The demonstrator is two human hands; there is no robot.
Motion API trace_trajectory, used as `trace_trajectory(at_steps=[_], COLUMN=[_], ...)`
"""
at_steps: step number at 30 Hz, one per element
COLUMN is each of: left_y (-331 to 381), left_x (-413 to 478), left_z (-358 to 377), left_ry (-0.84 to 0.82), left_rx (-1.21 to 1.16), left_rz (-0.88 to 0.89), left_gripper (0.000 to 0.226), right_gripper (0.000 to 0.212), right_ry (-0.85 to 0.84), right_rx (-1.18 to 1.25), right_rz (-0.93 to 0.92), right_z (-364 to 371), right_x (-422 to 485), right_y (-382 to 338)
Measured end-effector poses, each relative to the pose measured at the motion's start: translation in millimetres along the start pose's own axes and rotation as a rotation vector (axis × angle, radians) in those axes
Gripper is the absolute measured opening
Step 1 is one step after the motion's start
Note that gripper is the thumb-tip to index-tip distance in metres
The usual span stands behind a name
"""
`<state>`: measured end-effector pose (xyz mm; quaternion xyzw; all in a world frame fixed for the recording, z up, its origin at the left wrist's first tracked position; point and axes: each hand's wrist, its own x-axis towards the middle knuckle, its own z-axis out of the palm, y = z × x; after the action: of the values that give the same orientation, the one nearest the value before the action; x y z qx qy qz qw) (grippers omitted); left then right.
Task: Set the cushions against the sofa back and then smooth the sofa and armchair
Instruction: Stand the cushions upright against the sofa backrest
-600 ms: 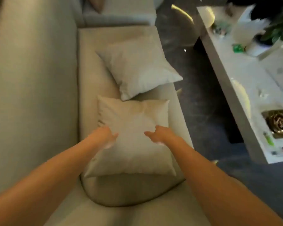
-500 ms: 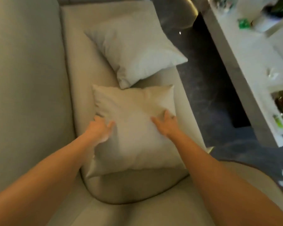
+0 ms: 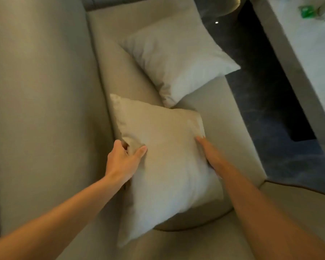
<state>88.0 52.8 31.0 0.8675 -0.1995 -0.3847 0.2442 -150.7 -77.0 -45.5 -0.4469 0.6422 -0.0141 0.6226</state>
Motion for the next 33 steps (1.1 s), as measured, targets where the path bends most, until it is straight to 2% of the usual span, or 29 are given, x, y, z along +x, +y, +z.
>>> trace_trajectory(at_steps=[5,7,9,12,15,17,19,21,23,25,29,33], left_y=[-4.8,-10.4,-13.6,0.2,42.0,72.7,103.8,130.6,146.8,152.6,148.2,140.7], left_x=[-44.0,-57.2,-63.4,-53.1,-20.4,13.6,57.6,107.0,152.1,193.2,257.5,289.2], left_z=[-102.5,-123.5,-137.1,-148.4,-131.8,-102.5,-63.9,-24.8,8.4,35.4,73.4,104.2], left_ry=[0.201,0.177,0.123,0.163,0.166,0.119,0.024,-0.094,-0.14,-0.156,-0.212,-0.373], left_rx=[0.122,0.068,0.088,0.32,0.348,0.33,0.251,0.124,-0.051,-0.205,-0.291,-0.308], left_rz=[0.193,0.18,0.207,0.459,0.739,0.807,0.68,0.353,0.048,-0.116,-0.215,-0.228], left_gripper=[0.035,0.029,0.025,0.022,0.024,0.019,0.013,0.011,0.015,0.026,0.054,0.071], right_gripper=[0.056,0.059,0.064,0.063,0.058,0.057,0.059,0.063,0.069,0.074,0.089,0.094], right_ry=[-0.236,-0.267,-0.223,-0.256,-0.265,-0.176,-0.027,0.093,0.21,0.299,0.307,0.363], right_rx=[0.187,0.159,0.141,0.068,-0.088,-0.174,-0.244,-0.289,-0.336,-0.404,-0.463,-0.325], right_rz=[-0.015,-0.002,0.04,0.068,0.097,0.013,-0.13,-0.242,-0.331,-0.357,-0.232,-0.273], right_z=[110.3,149.3,167.6,159.3,125.4,95.6,61.1,28.6,2.7,-14.8,-22.2,-11.7], right_x=[-27.6,-34.2,-35.1,-32.2,-13.4,11.4,42.2,70.6,99.1,130.5,191.7,229.6], right_y=[-30.9,-41.8,-50.3,-57.4,-80.1,-108.4,-140.6,-175.3,-206.2,-228.4,-234.2,-201.4])
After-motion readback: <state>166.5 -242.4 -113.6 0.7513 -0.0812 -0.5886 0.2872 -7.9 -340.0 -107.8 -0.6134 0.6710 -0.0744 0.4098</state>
